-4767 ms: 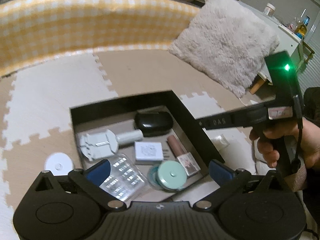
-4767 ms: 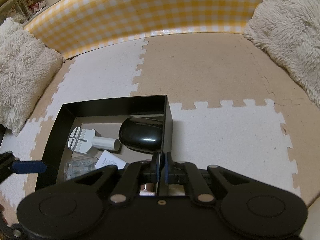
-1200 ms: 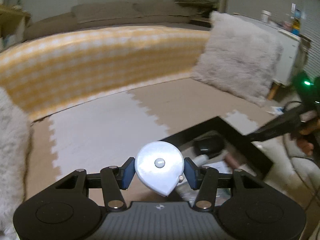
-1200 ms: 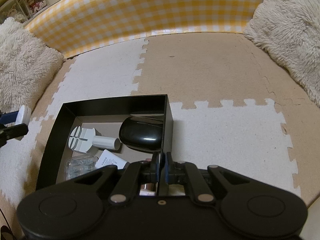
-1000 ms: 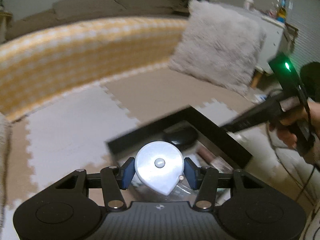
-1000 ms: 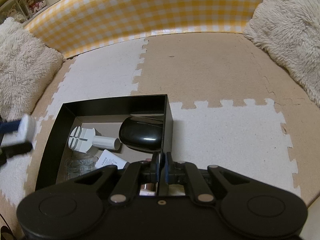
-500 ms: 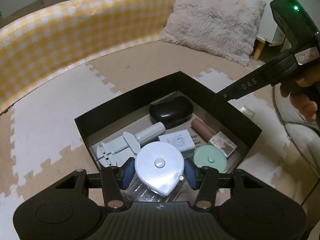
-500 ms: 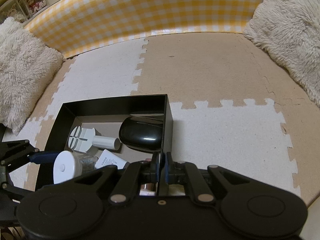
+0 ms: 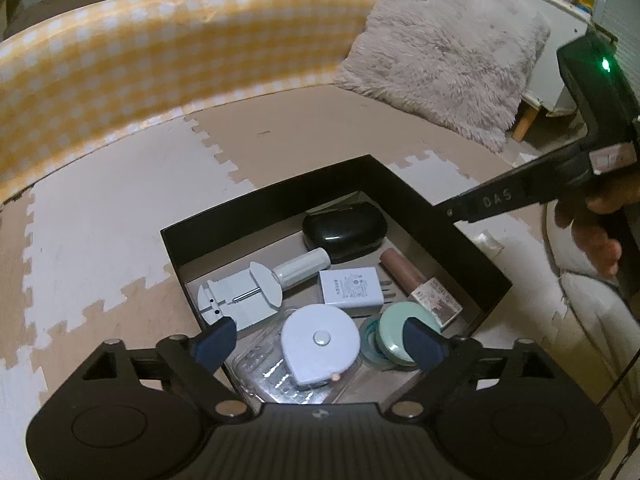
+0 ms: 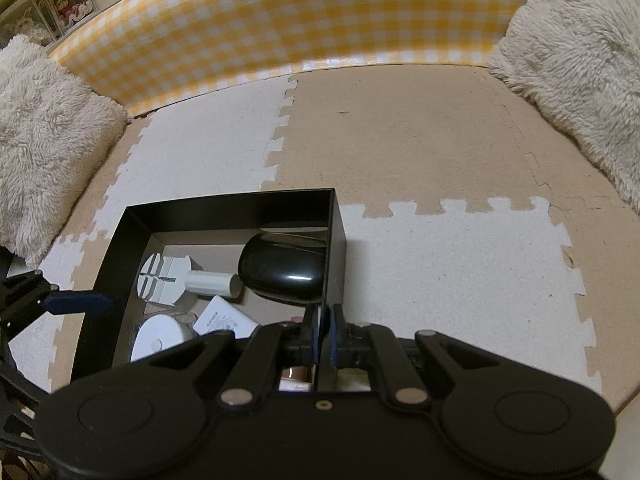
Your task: Organize rigid objects
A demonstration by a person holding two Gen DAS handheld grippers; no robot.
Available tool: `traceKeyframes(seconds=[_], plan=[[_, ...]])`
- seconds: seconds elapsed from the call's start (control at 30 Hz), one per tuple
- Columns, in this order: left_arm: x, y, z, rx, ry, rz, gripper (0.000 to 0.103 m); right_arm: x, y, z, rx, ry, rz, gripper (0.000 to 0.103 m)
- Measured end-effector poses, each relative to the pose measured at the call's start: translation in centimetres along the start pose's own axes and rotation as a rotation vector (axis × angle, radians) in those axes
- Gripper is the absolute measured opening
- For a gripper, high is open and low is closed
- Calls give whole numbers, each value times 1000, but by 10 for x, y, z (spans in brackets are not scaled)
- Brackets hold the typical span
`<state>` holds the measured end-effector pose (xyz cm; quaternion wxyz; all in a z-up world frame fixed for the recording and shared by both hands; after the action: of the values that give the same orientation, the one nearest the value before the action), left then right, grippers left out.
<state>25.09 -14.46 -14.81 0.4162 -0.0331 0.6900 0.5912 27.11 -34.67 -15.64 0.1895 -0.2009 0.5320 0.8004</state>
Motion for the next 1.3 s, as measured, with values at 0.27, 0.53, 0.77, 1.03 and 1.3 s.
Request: traceKeyframes(seconds=[0.27,0.53,0.77,1.03,1.3], plan=[[-4,14,0,-21,56,-11,103,2,-2,1,12,7,19,7],[-4,38,7,-78,126,-47,103,1,15,14,30,10,-30,15],[-3,75,17,-132,202,-92,103,5,39,41,32,26,-89,29],[5,131,22,-171,266,-174,103,15,102,70,50,9,-213,57],[25,180,24,-260,316,-219,103,44,156,101,60,57,-285,74]])
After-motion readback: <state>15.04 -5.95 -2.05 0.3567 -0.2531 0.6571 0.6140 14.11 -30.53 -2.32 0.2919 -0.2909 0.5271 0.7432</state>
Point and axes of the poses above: each gripper's, at about its wrist camera, not at the fingertips, and y roughly against the way its jaws point, z to its left, x to its underside, the point moved 3 cm from there along -y, roughly the way its jaws point, and after that the axes turned 11 degrees about -x, right-handed, at the moved point
